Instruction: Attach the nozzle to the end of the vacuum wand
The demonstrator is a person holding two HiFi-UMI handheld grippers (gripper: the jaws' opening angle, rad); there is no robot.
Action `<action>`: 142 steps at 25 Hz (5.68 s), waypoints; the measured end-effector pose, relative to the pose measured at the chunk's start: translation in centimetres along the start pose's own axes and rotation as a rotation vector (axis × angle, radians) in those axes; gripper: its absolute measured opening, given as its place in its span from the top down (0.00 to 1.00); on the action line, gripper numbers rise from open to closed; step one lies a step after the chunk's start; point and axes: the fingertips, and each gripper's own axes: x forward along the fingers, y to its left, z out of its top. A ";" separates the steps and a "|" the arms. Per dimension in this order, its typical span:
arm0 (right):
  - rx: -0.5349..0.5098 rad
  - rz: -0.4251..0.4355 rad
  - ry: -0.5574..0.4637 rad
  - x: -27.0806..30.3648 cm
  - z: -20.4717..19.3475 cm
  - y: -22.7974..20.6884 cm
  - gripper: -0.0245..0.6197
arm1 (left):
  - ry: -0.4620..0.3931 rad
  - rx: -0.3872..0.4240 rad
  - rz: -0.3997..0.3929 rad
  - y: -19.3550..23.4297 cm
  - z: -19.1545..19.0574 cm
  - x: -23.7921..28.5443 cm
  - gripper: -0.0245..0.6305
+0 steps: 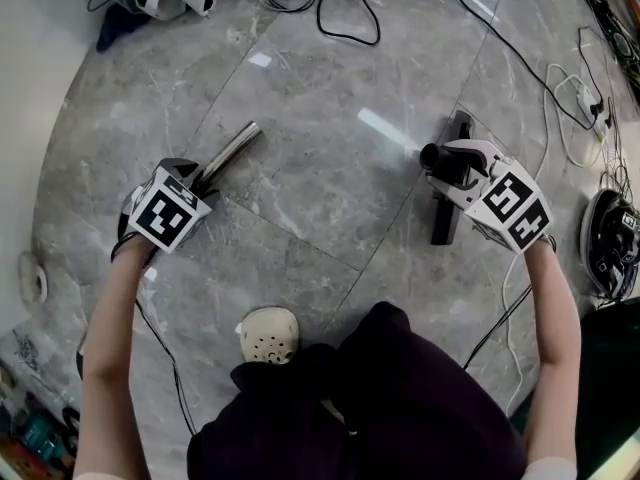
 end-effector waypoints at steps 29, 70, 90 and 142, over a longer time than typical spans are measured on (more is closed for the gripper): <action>-0.226 0.001 0.025 0.9 2.1 2.7 0.65 | -0.163 0.274 -0.180 -11.2 6.2 -7.6 0.69; -0.889 0.101 0.176 7.5 5.8 6.9 0.65 | -0.070 0.369 -0.269 -15.4 7.1 -3.5 0.67; -0.924 0.027 0.219 7.9 5.3 7.4 0.65 | -0.126 0.230 -0.239 -15.4 7.0 -2.5 0.69; -1.158 0.046 0.178 7.5 9.5 10.6 0.69 | -0.353 0.192 -0.162 -14.2 9.6 -4.7 0.71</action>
